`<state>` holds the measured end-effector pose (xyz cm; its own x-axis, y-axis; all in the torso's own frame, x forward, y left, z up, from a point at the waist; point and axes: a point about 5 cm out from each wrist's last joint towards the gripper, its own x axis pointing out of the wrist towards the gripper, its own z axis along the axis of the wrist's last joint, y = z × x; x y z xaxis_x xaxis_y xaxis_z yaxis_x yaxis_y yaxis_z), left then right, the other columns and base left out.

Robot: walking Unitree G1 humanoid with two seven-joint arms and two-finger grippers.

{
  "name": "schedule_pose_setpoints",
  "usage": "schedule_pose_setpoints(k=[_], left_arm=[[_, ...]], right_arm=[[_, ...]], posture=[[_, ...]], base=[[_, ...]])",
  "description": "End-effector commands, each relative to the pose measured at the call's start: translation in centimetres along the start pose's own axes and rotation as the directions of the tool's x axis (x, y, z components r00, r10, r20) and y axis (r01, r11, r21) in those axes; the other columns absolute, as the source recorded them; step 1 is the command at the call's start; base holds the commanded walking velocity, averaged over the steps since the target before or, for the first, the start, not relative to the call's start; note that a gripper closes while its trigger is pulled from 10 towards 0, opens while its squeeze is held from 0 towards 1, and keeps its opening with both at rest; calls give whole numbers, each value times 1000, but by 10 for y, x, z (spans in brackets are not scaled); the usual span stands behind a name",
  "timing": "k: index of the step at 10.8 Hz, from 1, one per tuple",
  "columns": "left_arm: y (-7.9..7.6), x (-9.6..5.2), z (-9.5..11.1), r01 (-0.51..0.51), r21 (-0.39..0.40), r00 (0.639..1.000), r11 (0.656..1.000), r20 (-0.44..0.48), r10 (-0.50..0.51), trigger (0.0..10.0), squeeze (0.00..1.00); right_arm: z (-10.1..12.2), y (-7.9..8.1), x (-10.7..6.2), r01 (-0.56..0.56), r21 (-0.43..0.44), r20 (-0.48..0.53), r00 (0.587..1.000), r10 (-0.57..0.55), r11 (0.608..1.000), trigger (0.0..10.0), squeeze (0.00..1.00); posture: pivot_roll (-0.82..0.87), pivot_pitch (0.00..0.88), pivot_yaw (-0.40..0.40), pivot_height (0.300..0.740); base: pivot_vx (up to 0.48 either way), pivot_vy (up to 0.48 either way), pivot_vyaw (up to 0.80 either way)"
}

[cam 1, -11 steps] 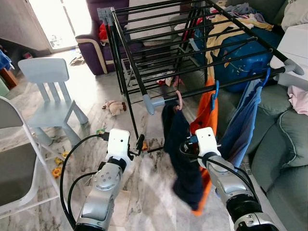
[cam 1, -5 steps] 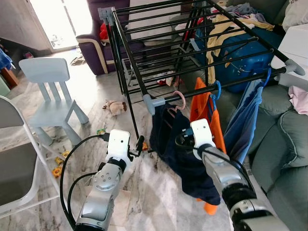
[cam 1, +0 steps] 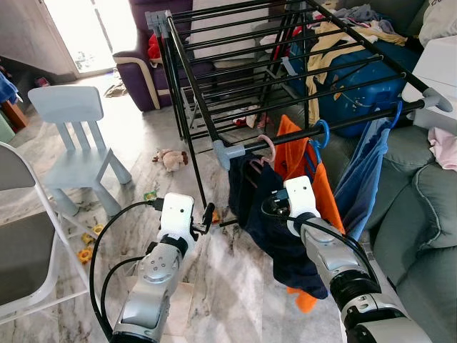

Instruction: Hang hanger

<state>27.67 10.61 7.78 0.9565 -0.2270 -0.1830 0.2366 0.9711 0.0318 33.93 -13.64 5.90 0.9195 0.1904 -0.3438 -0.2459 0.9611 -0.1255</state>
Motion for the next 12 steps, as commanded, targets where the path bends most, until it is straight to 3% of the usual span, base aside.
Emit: schedule_pose_setpoints(k=[1,12], left_arm=[[2,-2,-3,-9,16,1000,1000,-18,9,10000,0],[3,-4,-4,-11,24,1000,1000,-26,11,10000,0]], right_arm=[[2,1,1,-7,15,11,1000,7,1000,0,0],[1,0,1,5,18,27,1000,-5,1000,0,0]], posture=[[-65,0,78,740],[-59,0,78,740]], base=[[0,0,0],[0,0,0]])
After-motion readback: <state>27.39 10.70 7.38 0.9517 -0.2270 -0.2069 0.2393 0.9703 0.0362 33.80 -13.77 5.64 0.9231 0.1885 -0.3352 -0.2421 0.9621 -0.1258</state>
